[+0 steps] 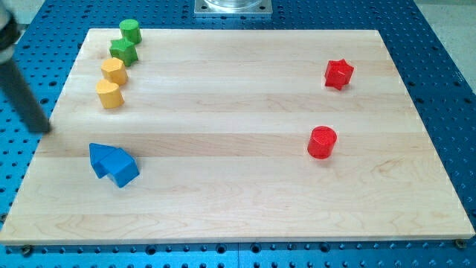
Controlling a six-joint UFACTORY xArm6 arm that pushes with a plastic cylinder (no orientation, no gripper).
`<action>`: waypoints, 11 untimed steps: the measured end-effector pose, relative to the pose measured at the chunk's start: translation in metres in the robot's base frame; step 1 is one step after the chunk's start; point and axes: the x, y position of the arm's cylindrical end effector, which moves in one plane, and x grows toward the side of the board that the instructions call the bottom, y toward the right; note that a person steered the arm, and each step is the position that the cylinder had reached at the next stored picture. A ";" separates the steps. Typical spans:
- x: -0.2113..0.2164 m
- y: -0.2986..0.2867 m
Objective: Put the cube to the right of the triangle
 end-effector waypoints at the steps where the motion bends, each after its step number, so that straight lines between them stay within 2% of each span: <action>1: 0.065 0.025; 2: 0.066 0.067; 3: 0.043 0.150; 4: 0.042 0.219; 5: 0.042 0.184; 6: 0.094 0.223; 7: 0.070 0.283; 8: 0.033 0.280; 10: 0.056 0.277; 11: 0.039 0.272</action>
